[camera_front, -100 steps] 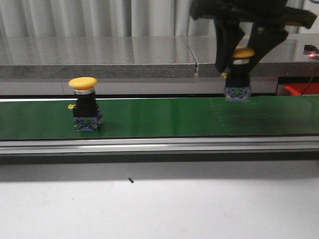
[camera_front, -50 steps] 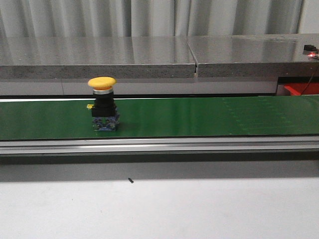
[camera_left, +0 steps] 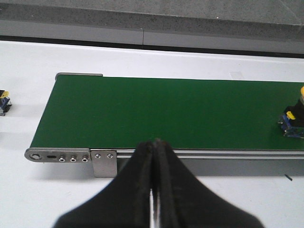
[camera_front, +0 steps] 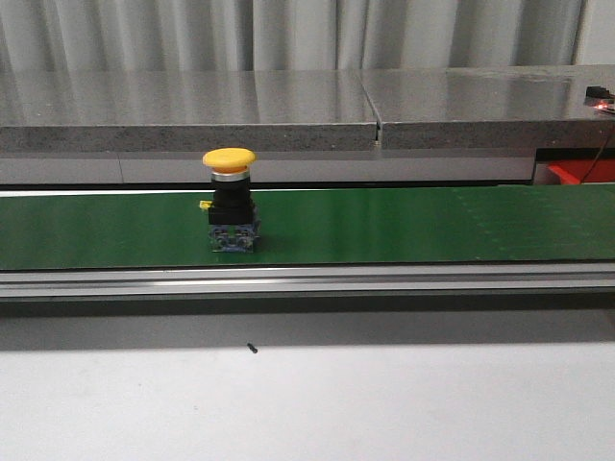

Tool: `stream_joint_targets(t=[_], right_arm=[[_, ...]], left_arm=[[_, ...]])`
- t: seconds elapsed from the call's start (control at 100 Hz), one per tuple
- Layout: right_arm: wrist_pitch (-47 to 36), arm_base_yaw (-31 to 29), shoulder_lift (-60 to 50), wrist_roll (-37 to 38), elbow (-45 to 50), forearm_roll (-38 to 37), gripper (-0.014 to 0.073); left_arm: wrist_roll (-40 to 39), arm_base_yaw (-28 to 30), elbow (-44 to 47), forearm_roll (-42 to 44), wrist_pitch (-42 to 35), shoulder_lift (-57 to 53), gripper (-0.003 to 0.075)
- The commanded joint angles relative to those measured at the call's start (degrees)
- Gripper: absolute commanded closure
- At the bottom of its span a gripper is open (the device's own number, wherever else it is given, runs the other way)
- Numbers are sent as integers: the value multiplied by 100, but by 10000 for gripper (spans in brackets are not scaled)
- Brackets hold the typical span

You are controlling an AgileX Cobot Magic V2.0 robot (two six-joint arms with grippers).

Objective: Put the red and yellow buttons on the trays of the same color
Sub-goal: 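Lower the yellow button onto the yellow tray and open the right gripper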

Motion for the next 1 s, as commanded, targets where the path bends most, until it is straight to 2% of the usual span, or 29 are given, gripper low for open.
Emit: stream_joint_targets(t=[0.0, 0.63, 0.99], right_arm=[[-503, -183, 21, -48, -103, -56, 439], [-942, -248, 1364, -48, -103, 135, 439], [-1190, -248, 1736, -48, 142, 142, 439]], left_arm=[[-62, -3, -158, -46, -392, 34, 741], [-62, -3, -158, -46, -392, 34, 741], [-62, -3, -158, -46, -392, 34, 741]])
